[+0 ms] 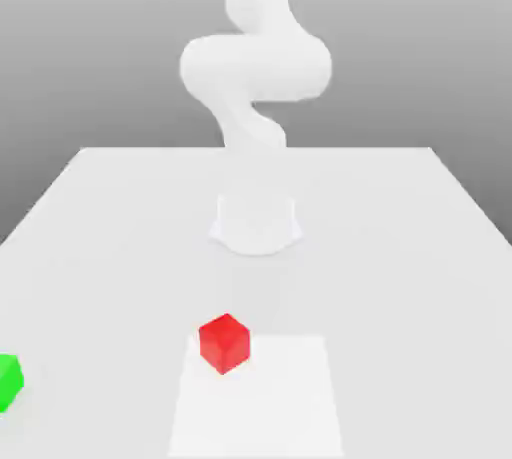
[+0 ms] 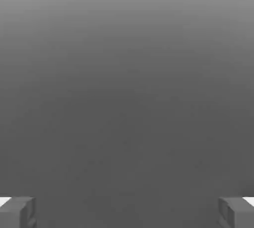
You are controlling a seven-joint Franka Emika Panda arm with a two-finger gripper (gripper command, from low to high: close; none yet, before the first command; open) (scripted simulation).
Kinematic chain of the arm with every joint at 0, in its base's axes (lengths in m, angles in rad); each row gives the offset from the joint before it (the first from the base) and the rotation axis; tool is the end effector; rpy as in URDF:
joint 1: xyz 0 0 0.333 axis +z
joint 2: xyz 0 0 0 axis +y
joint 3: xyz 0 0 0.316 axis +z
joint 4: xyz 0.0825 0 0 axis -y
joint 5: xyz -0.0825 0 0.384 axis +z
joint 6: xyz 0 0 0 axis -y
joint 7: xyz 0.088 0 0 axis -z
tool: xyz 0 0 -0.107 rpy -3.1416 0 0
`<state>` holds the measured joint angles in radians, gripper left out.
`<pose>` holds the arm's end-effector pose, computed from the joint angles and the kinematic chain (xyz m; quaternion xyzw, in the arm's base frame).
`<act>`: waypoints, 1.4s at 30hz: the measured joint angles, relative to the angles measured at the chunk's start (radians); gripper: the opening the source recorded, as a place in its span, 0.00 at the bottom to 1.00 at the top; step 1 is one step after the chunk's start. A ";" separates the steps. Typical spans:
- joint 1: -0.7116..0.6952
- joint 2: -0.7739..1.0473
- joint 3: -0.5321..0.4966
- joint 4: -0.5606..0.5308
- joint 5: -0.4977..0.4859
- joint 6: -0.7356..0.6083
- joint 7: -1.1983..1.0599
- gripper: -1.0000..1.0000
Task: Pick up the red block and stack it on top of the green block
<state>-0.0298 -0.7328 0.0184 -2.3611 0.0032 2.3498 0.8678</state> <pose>0.3748 -0.0020 0.6611 -0.8464 0.3988 -0.3232 0.1419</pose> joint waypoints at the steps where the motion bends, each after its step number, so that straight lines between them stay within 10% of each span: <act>1: -0.014 0.033 0.009 -0.029 0.001 0.025 0.033 0.50; 17: -0.197 0.612 0.099 -0.496 0.018 0.439 0.589 0.50; 24: -0.167 0.900 0.035 -0.496 -0.073 0.675 0.699 0.50; 25: -0.157 0.925 0.023 -0.493 -0.081 0.696 0.705 0.00; 42: -0.219 0.698 0.023 -0.459 0.017 0.437 0.655 0.00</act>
<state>-0.2484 -0.0348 0.0409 -2.8200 0.0207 2.7872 1.5227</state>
